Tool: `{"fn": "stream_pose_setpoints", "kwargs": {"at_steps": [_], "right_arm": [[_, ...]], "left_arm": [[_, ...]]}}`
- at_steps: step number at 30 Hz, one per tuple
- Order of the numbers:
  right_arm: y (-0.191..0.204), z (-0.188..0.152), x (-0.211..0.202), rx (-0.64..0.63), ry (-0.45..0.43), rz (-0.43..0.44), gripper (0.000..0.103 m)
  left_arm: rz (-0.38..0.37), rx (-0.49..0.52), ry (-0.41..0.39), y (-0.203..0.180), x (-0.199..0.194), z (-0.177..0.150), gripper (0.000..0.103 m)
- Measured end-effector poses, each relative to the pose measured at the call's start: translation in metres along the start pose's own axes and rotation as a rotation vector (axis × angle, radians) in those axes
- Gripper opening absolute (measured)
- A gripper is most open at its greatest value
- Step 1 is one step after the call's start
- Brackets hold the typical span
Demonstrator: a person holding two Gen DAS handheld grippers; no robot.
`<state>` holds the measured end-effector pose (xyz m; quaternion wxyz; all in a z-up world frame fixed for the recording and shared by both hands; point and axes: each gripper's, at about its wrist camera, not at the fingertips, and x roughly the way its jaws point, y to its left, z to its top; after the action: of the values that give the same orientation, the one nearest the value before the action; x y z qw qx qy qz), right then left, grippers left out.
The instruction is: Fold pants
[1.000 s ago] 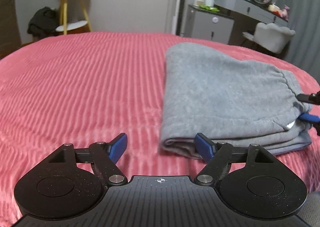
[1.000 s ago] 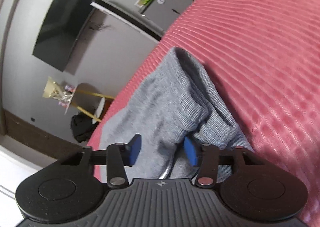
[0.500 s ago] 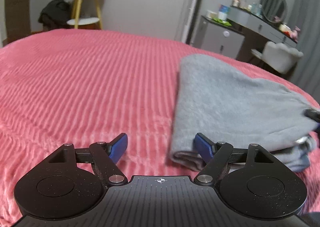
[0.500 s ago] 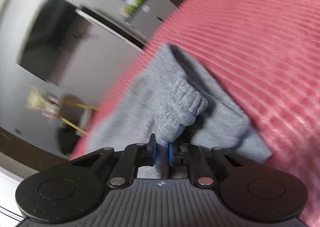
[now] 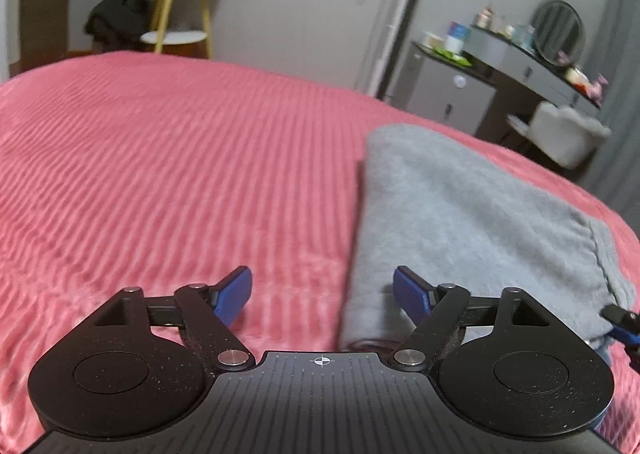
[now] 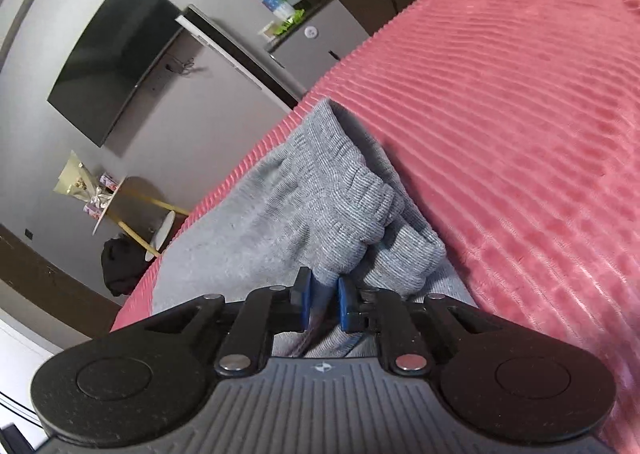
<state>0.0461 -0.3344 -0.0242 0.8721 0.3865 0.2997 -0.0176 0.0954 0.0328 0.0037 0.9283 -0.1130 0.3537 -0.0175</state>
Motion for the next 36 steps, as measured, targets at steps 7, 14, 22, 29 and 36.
{"fn": "stream_pose_setpoints", "kwargs": {"at_steps": [7,14,22,29,36], "right_arm": [[-0.017,-0.005,0.013,0.034,0.032,0.018,0.012],[-0.012,-0.004,0.014,0.005,0.029,0.002,0.012],[0.004,-0.006,0.011,-0.057,0.031,-0.049,0.012],[0.021,-0.010,0.006,-0.142,0.047,-0.107,0.016],[0.030,-0.017,-0.004,-0.180,0.077,-0.177,0.040]], "left_arm": [[0.037,0.097,0.053,-0.009,0.019,-0.014,0.095],[0.060,0.097,0.044,-0.005,0.014,-0.022,0.097],[0.095,0.084,0.086,-0.003,-0.001,-0.026,0.096],[0.142,0.153,0.117,-0.016,-0.016,-0.045,0.086],[0.124,0.262,0.078,-0.036,-0.035,-0.059,0.086]]}}
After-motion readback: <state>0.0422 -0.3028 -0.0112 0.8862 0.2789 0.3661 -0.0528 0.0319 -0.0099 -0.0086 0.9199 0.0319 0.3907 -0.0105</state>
